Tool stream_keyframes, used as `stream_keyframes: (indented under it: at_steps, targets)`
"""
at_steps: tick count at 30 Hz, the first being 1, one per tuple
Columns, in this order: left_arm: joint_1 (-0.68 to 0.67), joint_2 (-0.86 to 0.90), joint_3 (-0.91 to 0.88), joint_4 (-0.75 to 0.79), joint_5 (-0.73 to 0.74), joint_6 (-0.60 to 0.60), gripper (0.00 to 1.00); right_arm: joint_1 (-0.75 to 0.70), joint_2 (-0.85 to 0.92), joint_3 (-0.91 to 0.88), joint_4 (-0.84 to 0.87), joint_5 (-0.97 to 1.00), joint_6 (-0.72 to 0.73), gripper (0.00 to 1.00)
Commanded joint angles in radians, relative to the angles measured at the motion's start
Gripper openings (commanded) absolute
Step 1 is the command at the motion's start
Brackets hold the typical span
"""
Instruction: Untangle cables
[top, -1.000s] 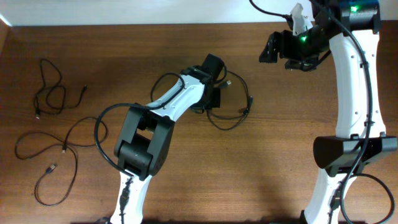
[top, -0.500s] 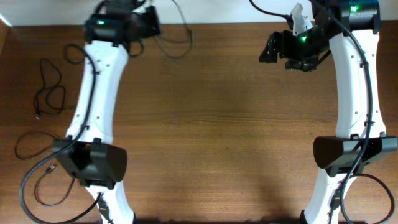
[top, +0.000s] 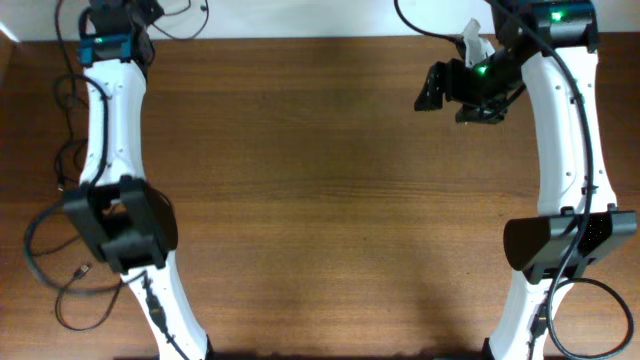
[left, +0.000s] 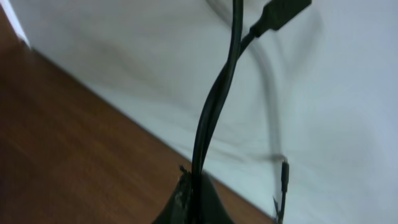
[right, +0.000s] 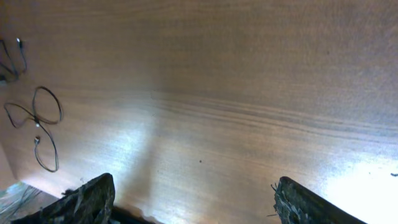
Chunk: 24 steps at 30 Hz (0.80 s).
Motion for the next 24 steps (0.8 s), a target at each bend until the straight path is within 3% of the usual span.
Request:
stream_keyframes:
  at_steps: [1,6,9,11,12,16,19,20,21,24]
  targets:
    - [0.029,0.122,0.005,0.046,-0.008,-0.01,0.0,0.005,0.006,-0.029,0.005,0.009,-0.008,0.83]
    - [0.079,0.284,0.005,-0.027,-0.008,-0.009,0.07,0.005,0.006,-0.034,0.02,0.009,-0.008,0.83]
    - [0.118,0.305,0.005,-0.096,-0.008,-0.009,0.24,0.005,0.006,-0.034,0.023,0.009,-0.008,0.83]
    - [0.143,0.304,0.005,-0.1,-0.008,-0.008,0.64,0.005,0.006,-0.034,0.024,0.008,-0.008,0.83]
    - [0.154,0.301,0.005,-0.113,-0.001,-0.008,0.99,0.005,0.006,-0.034,0.024,0.008,-0.008,0.83]
    - [0.168,0.241,0.005,-0.155,0.045,0.003,0.99,0.005,0.006,-0.034,0.029,0.008,-0.008,0.84]
    - [0.145,0.116,0.005,-0.16,0.045,0.102,0.99,0.005,0.006,-0.034,0.032,0.008,-0.008,0.83]
    - [0.132,0.056,0.005,-0.182,0.045,0.132,0.99,0.005,0.006,-0.034,0.031,0.008,-0.008,0.87]
    - [0.121,-0.01,0.005,-0.219,0.045,0.15,0.99,0.005,0.006,-0.034,0.031,0.008,-0.008,0.99]
    - [0.092,-0.207,0.005,-0.36,0.045,0.151,0.99,0.005,-0.006,-0.03,0.03,0.011,-0.008,0.99]
